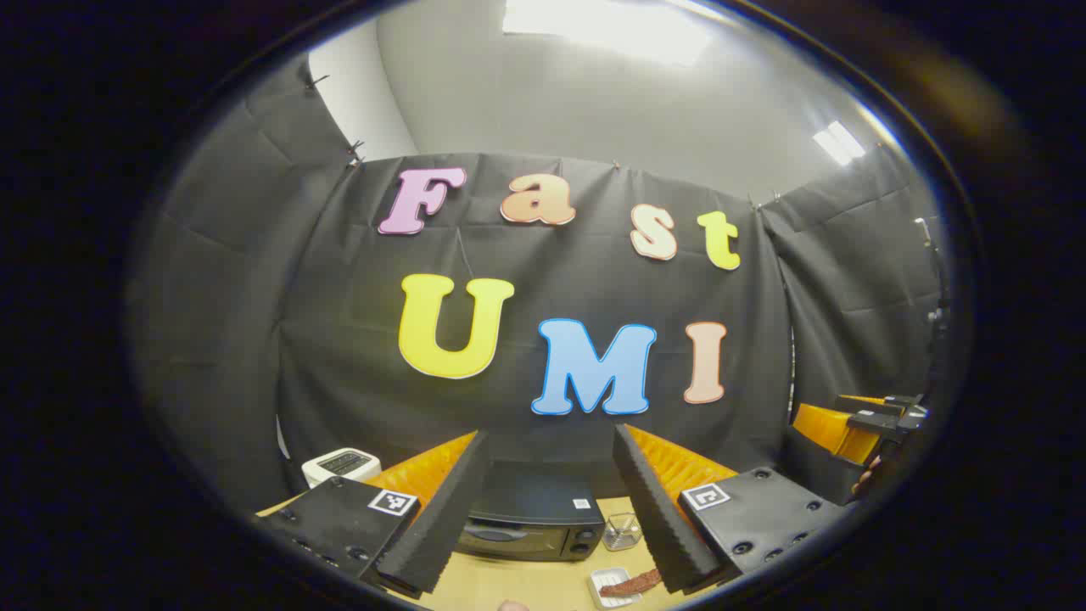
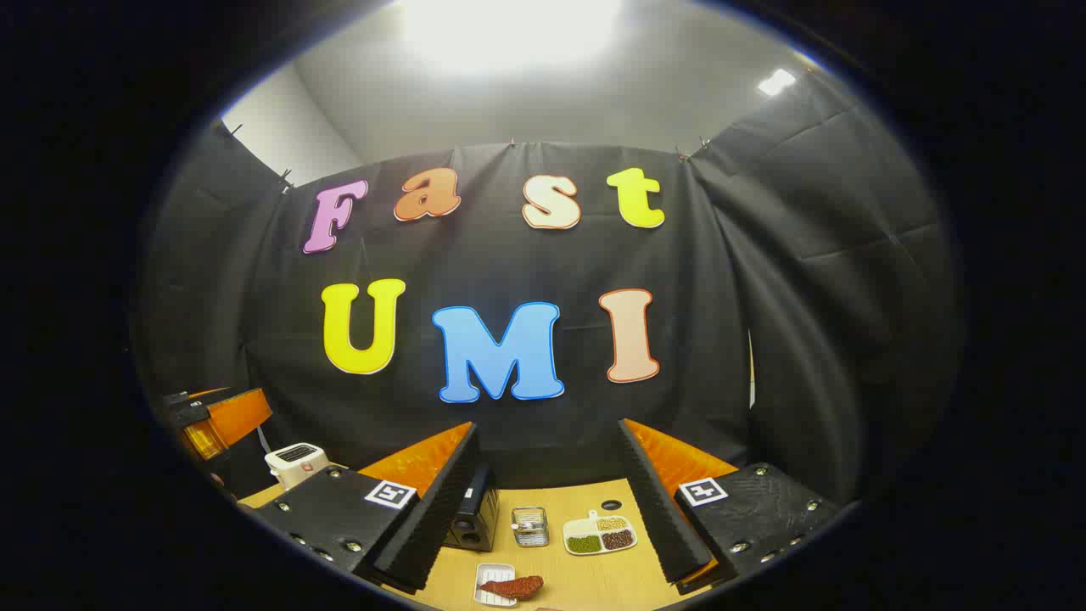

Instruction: Open the electric oven with the left hand, put the food in, and close the electric oven.

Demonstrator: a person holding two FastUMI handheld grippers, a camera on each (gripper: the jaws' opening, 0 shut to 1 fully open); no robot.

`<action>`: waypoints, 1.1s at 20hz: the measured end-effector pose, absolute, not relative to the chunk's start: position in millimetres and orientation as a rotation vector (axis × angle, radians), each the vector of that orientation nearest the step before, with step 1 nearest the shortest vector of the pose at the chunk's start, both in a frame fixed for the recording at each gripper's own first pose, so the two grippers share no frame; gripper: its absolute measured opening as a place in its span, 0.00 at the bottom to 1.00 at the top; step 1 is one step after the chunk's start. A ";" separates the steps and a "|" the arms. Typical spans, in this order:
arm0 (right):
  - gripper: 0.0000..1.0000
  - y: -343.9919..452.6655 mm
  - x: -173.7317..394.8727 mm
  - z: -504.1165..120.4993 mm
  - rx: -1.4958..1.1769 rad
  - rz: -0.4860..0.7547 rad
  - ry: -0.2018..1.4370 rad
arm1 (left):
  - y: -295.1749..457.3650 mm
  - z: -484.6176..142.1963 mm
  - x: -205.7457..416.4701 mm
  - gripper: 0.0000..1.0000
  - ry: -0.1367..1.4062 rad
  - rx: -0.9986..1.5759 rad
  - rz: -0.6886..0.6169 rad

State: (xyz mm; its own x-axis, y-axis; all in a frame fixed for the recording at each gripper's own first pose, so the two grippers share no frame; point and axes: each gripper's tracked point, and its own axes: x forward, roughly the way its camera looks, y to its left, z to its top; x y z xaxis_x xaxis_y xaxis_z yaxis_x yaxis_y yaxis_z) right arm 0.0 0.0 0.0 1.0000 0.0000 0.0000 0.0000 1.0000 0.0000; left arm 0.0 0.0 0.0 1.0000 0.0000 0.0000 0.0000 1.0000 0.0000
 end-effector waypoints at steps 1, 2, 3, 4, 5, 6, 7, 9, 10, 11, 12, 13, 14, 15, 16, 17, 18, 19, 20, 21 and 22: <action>0.97 -1.3 0.8 -1.1 0.000 -0.001 0.001 | -0.8 -1.5 1.8 1.00 -0.003 0.008 -0.002; 0.97 -3.6 2.0 -2.0 -0.003 -0.005 0.004 | -4.6 -2.9 2.1 1.00 -0.001 0.011 -0.013; 0.97 -5.5 3.5 -5.3 -0.005 -0.008 0.006 | -6.6 -5.1 3.2 1.00 0.002 0.014 -0.019; 0.97 -6.5 4.3 -6.7 -0.004 -0.009 0.009 | -7.2 -4.2 4.1 1.00 0.000 0.016 -0.022; 0.97 -6.3 5.7 -7.8 -0.003 -0.009 0.012 | -6.4 -4.1 4.3 1.00 -0.002 0.019 -0.023; 0.97 -5.7 6.4 -7.9 -0.002 -0.008 0.012 | -7.1 -4.5 5.3 1.00 -0.006 0.022 -0.022; 0.97 -6.4 7.1 -8.6 -0.003 -0.010 0.010 | -8.2 -4.4 5.9 0.99 -0.008 0.024 -0.026; 0.97 -5.3 9.0 -9.3 -0.004 -0.015 0.009 | -7.2 -7.5 6.5 0.98 -0.003 0.029 -0.028; 0.97 -5.1 9.0 -9.0 -0.004 -0.016 0.009 | -6.4 -6.4 8.7 1.00 -0.006 0.026 -0.028; 0.97 -3.5 8.1 -10.2 -0.004 -0.011 0.009 | -4.4 -7.3 9.6 1.00 -0.004 0.021 -0.025; 0.97 -2.2 8.6 -11.0 -0.005 -0.008 0.007 | -2.4 -10.2 9.5 0.98 -0.002 0.016 -0.023; 0.97 -2.0 10.5 -11.8 -0.005 -0.006 0.007 | -1.7 -11.1 10.8 0.98 0.001 0.016 -0.022; 0.97 -0.7 12.6 -12.6 -0.003 -0.004 0.012 | 0.7 -13.2 13.5 0.98 0.006 0.018 -0.020; 0.97 -0.7 12.9 -15.0 0.000 -0.003 0.016 | 2.7 -14.6 14.5 0.98 0.010 0.020 -0.018; 0.97 0.1 13.4 -15.7 0.005 -0.001 0.016 | 4.1 -15.8 17.3 1.00 0.011 0.022 -0.016; 0.97 1.0 14.6 -17.7 0.005 0.000 0.017 | 6.8 -18.3 19.8 1.00 0.013 0.023 -0.015; 0.97 0.8 16.0 -19.9 0.000 -0.002 0.020 | 7.6 -23.2 22.9 1.00 0.019 0.026 -0.017; 0.97 1.1 16.5 -22.5 -0.005 0.000 0.022 | 8.3 -27.5 25.8 1.00 0.027 0.031 -0.019; 0.97 1.8 17.1 -23.4 -0.008 0.001 0.025 | 12.8 -36.0 28.1 1.00 0.038 0.037 -0.015; 0.97 2.9 17.8 -25.5 -0.011 0.004 0.030 | 15.7 -42.4 31.5 1.00 0.050 0.040 -0.011; 0.97 2.7 18.3 -26.9 -0.013 0.004 0.033 | 17.2 -49.6 36.2 1.00 0.062 0.040 -0.009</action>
State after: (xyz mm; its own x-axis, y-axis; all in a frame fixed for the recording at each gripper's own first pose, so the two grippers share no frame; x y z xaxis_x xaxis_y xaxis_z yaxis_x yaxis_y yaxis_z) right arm 18.3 2.7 -26.9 0.9994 0.0037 -0.0330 -0.0041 0.9999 -0.0129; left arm 36.2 17.2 -49.6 0.9980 -0.0078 -0.0624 0.0103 0.9991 0.0400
